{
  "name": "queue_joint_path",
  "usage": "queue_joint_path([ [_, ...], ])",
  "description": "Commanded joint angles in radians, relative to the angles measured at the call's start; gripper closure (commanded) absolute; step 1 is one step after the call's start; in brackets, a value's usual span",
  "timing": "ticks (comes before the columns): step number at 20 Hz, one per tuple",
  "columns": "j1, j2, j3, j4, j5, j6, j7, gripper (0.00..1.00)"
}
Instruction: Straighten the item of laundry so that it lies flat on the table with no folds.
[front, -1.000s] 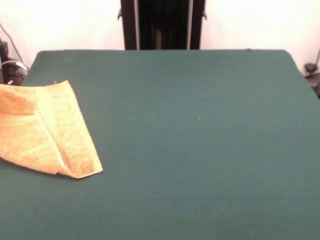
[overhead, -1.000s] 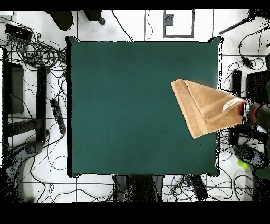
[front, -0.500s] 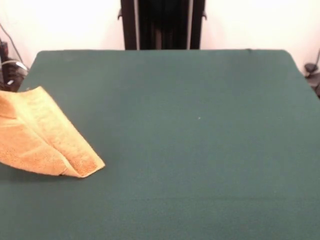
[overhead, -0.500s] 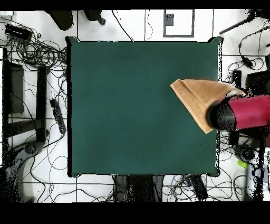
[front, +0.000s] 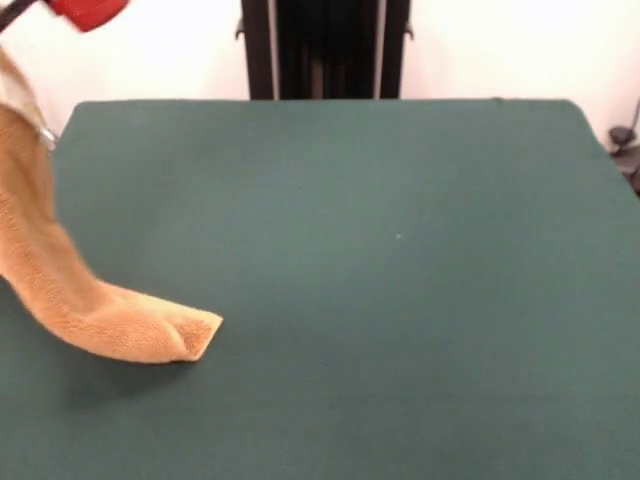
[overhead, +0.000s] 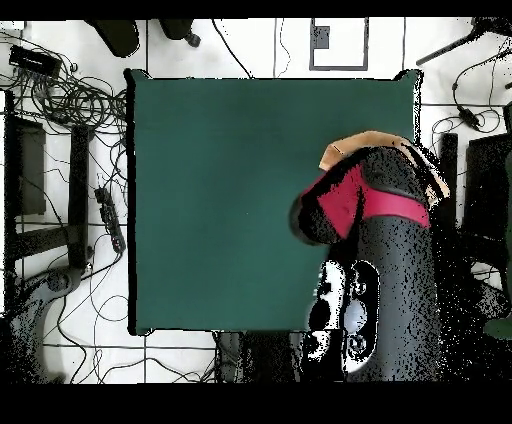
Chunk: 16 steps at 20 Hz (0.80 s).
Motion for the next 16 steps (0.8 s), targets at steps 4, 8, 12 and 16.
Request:
queue_joint_path([
  [4, 0.103, -0.001, -0.108, 0.046, 0.07, 0.201, 0.184, 1.0],
  [8, 0.148, -0.008, -0.134, 0.037, 0.055, 0.221, 0.179, 1.0],
  [12, 0.173, -0.04, -0.155, 0.047, 0.113, 0.257, 0.186, 1.0],
  [16, 0.192, -0.106, -0.174, 0.085, 0.207, 0.301, 0.168, 1.0],
])
